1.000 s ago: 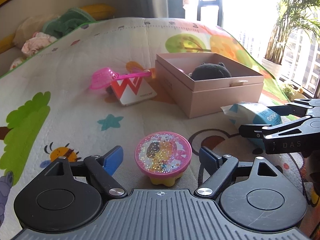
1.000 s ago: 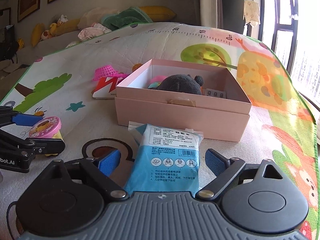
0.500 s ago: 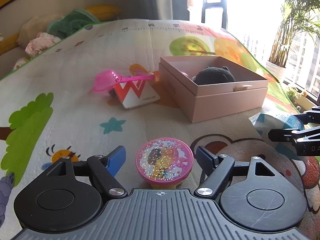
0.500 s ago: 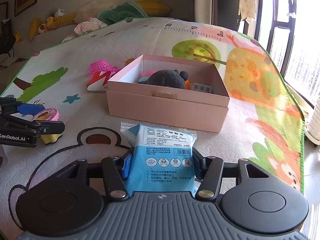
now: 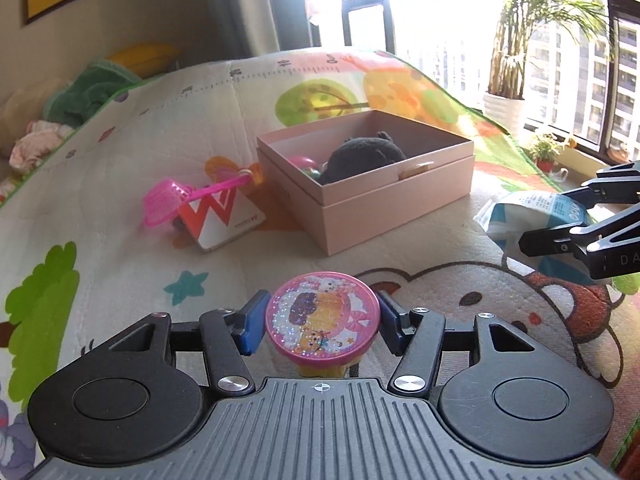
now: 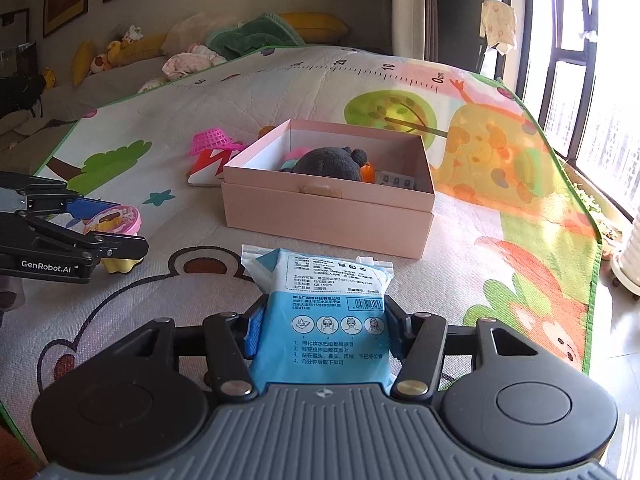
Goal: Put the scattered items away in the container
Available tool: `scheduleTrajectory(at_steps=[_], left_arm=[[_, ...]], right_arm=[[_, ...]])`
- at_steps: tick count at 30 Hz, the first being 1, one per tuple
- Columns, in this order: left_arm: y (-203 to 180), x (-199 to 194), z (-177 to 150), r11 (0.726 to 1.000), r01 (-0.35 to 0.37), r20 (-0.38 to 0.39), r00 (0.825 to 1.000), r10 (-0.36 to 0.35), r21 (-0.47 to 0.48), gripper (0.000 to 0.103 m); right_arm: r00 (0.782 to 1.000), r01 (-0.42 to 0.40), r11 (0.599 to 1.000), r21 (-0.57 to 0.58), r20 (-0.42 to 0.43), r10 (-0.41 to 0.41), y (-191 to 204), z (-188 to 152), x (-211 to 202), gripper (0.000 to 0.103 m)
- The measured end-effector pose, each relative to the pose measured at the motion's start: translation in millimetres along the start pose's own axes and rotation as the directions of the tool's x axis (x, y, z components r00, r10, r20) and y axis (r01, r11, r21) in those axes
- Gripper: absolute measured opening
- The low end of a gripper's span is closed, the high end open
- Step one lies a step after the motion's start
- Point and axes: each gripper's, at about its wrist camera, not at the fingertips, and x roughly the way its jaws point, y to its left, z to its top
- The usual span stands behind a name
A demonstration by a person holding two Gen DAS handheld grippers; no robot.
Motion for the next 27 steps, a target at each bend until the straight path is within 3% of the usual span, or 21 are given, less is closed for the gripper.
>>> scheduleTrajectory(at_steps=[3,7,12,19,21,23,27], left_arm=[[-8.4,-2.1,22.0,0.997,-0.002,0.046,0.999,-0.002,0.083,0.061],[-12.9,6.1,55.9,0.988,-0.028,0.117,0.993,0.010,0.153,0.061],[-9.0,44.1,92.6,0.991,-0.002,0.168,0.986,-0.021,0.132,0.061],[9.8,113.9,109.2,0.998,0.052,0.130,0.990,-0.054,0.019,0.062],[16.7,123.9,106.8,0.997,0.077,0.115,0.990,-0.076,-0.001,0.073],[24.1,121.4,101.7,0.996,0.090,0.125,0.988,-0.086,-0.024,0.092],[35.3,107.1,88.5,0.995,0.084,0.107,0.991,-0.078,-0.051,0.095]], right_arm=[[1.000,-0.025,0.999,0.047,0.011,0.024,-8.0,8.0,-3.9,0.056],[0.996,-0.019,0.995,0.093,0.094,0.010,-19.4,28.9,-13.4,0.056],[0.980,-0.013,0.994,0.106,0.199,-0.008,-34.8,72.9,-6.6,0.056],[0.983,0.037,0.987,0.159,0.169,-0.064,-61.6,136.2,57.6,0.056],[0.985,0.049,0.985,0.163,0.154,-0.075,-65.6,148.0,78.2,0.056],[0.987,0.067,0.986,0.150,0.134,-0.088,-66.0,154.7,97.6,0.056],[0.993,0.085,0.989,0.124,0.067,-0.094,-64.7,155.0,139.2,0.056]])
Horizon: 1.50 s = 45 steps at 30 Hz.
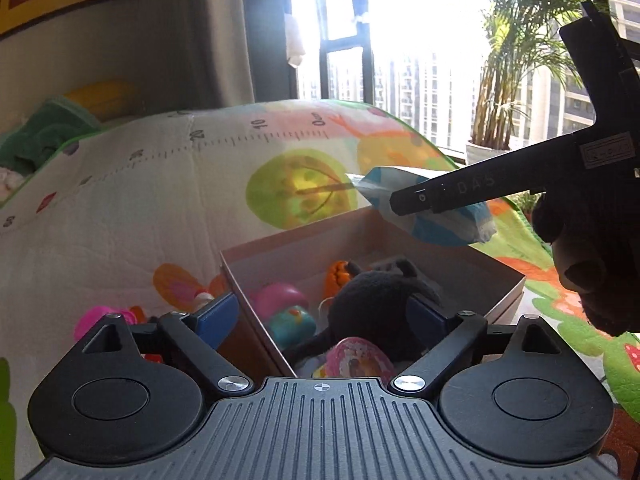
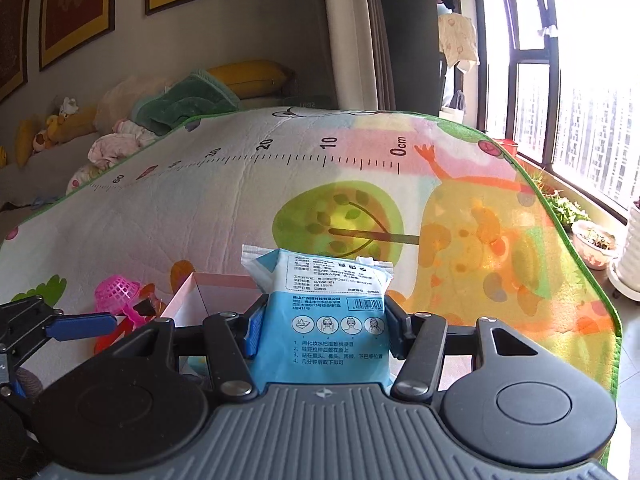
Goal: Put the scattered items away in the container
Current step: 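Carry the glitter jar and wipes packet over the pink box and open both tools, then grasp the pink plastic strainer by its rim with the right tool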
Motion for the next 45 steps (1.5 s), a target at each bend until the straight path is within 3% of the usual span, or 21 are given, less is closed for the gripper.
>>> scheduleTrajectory(at_steps=[3,5,10,12,15,17,20,23,29,32,36,39,42,43,45], left_arm=[[9.0,-13.7,-12.8,1.000,-0.014,-0.007,1.000,0.014,-0.015,0.096],[16.6,-22.5,-22.0,0.999,-0.044,-0.001,0.999,0.044,-0.024,0.097],[46.5,-35.0,-42.5,0.988,-0.135,-0.013,0.991,0.135,-0.078,0.100],[62.5,-35.3,-49.8,0.977,-0.175,-0.028,0.984,0.173,-0.118,0.100],[79.0,-35.9,-60.8,0.958,-0.240,-0.044,0.971,0.236,-0.158,0.101],[86.2,-39.6,-68.5,0.947,-0.258,-0.050,0.966,0.253,-0.191,0.101],[96.2,-47.8,-78.9,0.937,-0.257,-0.050,0.966,0.252,-0.236,0.102],[102.0,-50.7,-86.3,0.929,-0.252,-0.049,0.968,0.248,-0.272,0.103],[107.1,-49.4,-92.3,0.918,-0.238,-0.048,0.971,0.235,-0.316,0.103],[105.4,-48.4,-92.5,0.920,-0.238,-0.048,0.971,0.235,-0.310,0.103],[101.2,-45.4,-92.4,0.924,-0.252,-0.064,0.968,0.244,-0.287,0.103],[99.7,-44.1,-92.5,0.925,-0.262,-0.070,0.965,0.253,-0.276,0.103],[101.3,-42.4,-92.7,0.922,-0.262,-0.081,0.965,0.249,-0.284,0.103],[102.9,-41.7,-92.9,0.921,-0.257,-0.087,0.966,0.242,-0.293,0.103],[107.3,-41.2,-94.2,0.914,-0.250,-0.097,0.968,0.231,-0.319,0.103]], right_arm=[[0.999,-0.011,1.000,-0.016,-0.052,0.010,1.6,-6.4,22.3,0.059],[0.997,-0.035,0.999,0.001,-0.065,0.035,0.1,-9.0,26.9,0.078],[1.000,-0.014,1.000,0.012,0.009,0.014,-4.5,-2.9,8.9,0.077],[0.999,-0.004,1.000,0.011,0.037,0.004,-4.6,2.2,0.5,0.075],[0.999,-0.014,1.000,-0.010,0.034,0.015,2.5,10.0,-5.9,0.063],[0.999,-0.032,0.999,0.006,0.000,0.032,6.1,12.8,-6.0,0.050],[0.992,-0.063,0.993,0.097,-0.103,0.073,1.4,5.2,6.8,0.042],[0.979,-0.028,0.990,0.140,-0.196,0.055,-1.0,-11.9,24.1,0.041],[0.977,0.037,0.993,0.114,-0.212,-0.012,10.0,-13.3,18.3,0.041],[0.987,0.034,0.999,0.031,-0.159,-0.028,30.8,-0.6,9.2,0.041],[0.989,-0.083,0.993,-0.086,-0.128,0.071,85.5,26.5,12.2,0.042],[0.972,-0.181,0.967,-0.181,-0.181,0.148,137.6,39.1,35.4,0.047],[0.941,-0.259,0.943,-0.209,-0.275,0.197,184.2,44.9,70.0,0.053],[0.931,-0.277,0.939,-0.203,-0.300,0.210,197.0,46.4,81.5,0.058],[0.923,-0.296,0.933,-0.203,-0.312,0.225,220.0,48.8,100.2,0.078]])
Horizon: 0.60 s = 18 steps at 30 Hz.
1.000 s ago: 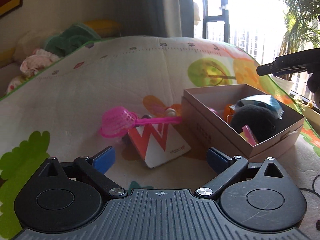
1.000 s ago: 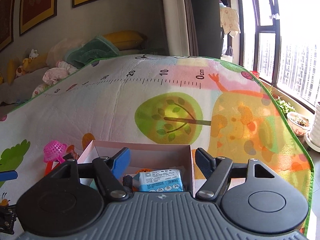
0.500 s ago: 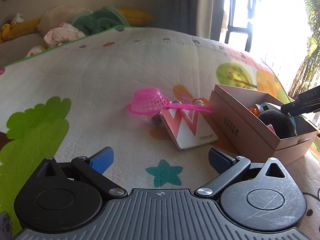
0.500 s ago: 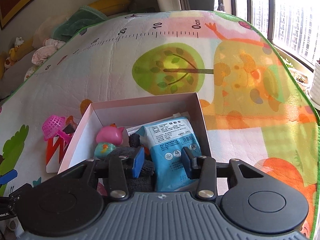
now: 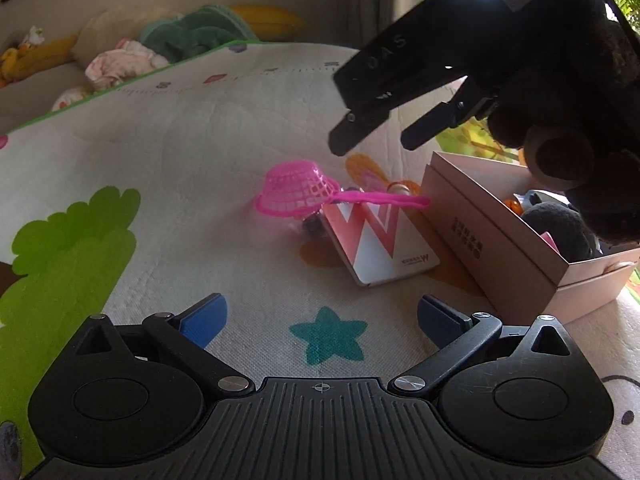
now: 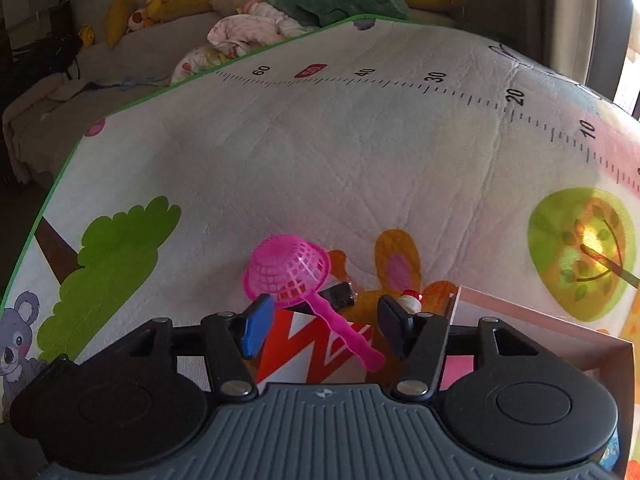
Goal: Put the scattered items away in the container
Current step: 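Grasp the pink plastic strainer by its rim with the right tool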
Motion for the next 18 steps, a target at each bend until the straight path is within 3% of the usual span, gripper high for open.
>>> scheduleTrajectory(at_steps=[1,2,5,8,9,10,11,14,18], left_arm=[[2.3,0.3,0.0,1.000,0.005,-0.003,1.000,-0.005,-0.013,0.103],[4.3,0.4,0.0,1.000,0.011,-0.005,1.000,-0.011,-0.025,0.103],[7.0,0.1,-0.1,0.999,0.020,-0.010,1.000,-0.020,-0.041,0.103],[6.9,-1.1,-0.7,0.999,0.028,-0.009,1.000,-0.029,-0.039,0.103],[6.1,-1.5,-1.0,0.999,0.029,-0.008,1.000,-0.030,-0.036,0.103],[5.9,-2.0,-1.4,0.999,0.031,-0.007,0.999,-0.031,-0.034,0.103],[6.2,-2.3,-1.7,0.999,0.033,-0.006,0.999,-0.033,-0.035,0.103],[7.3,-2.3,-1.4,0.999,0.036,-0.007,0.999,-0.037,-0.041,0.103],[8.9,-2.3,-1.8,0.998,0.039,-0.014,0.999,-0.040,-0.051,0.103]], right_arm=[[1.000,0.005,1.000,-0.018,0.006,-0.005,8.3,5.3,9.9,0.089],[1.000,0.021,0.999,-0.041,0.009,-0.020,15.4,9.5,19.8,0.091],[0.994,0.112,0.985,-0.128,0.002,-0.113,33.3,16.1,51.3,0.093],[0.990,0.122,0.982,-0.142,-0.057,-0.131,35.6,14.6,76.8,0.092],[0.989,0.121,0.983,-0.137,-0.068,-0.131,35.3,12.6,79.2,0.089],[0.989,0.115,0.984,-0.138,-0.076,-0.127,35.4,10.1,79.0,0.071],[0.989,0.112,0.983,-0.143,-0.078,-0.124,35.4,8.2,75.5,0.062],[0.993,0.117,0.986,-0.122,-0.006,-0.119,30.8,7.2,44.2,0.062],[0.996,0.018,0.999,-0.040,0.087,-0.014,14.9,9.1,-28.3,0.062]])
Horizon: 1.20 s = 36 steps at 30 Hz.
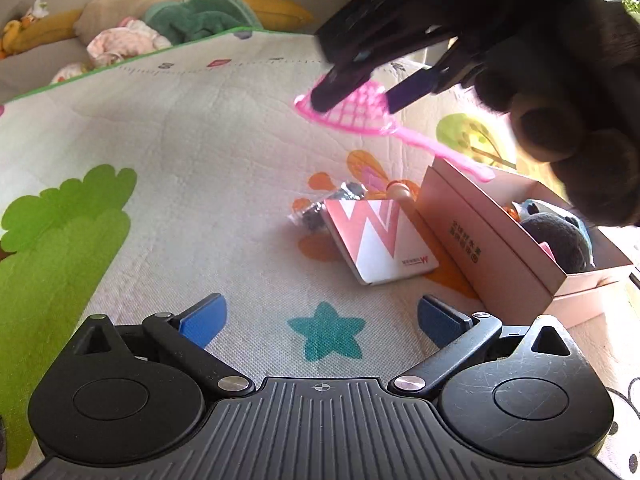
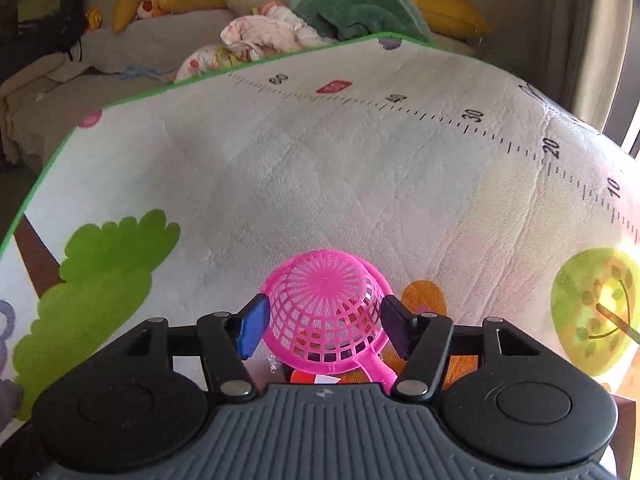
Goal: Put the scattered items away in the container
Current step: 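Grasp the pink plastic strainer by its rim with the right tool, then grasp the white card with red W with the left tool while the right tool holds the strainer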
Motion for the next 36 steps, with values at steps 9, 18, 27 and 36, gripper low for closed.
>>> scheduleTrajectory(at_steps=[9,18,27,36], left_arm=[[-0.4,4.8,3.6,1.000,-0.020,-0.030,0.999,0.020,0.001,0.103],[-27.4,30.2,33.7,1.000,-0.021,-0.107,0.994,0.020,-0.008,0.103],[-55.9,71.8,66.0,0.999,-0.041,-0.167,0.985,0.036,-0.026,0.103],[-55.8,103.7,69.2,0.997,-0.026,-0.200,0.980,0.012,-0.068,0.103]], right_arm=[[0.993,-0.044,0.993,0.109,0.112,0.032,-60.6,-86.6,-168.3,0.062],[0.986,0.165,0.981,0.104,0.005,-0.167,-70.4,-218.0,-185.6,0.062],[0.987,0.156,0.973,0.171,0.014,-0.161,-74.6,-269.7,-162.0,0.076],[0.974,0.180,0.963,0.199,0.099,-0.203,-74.2,-288.3,-163.2,0.084]])
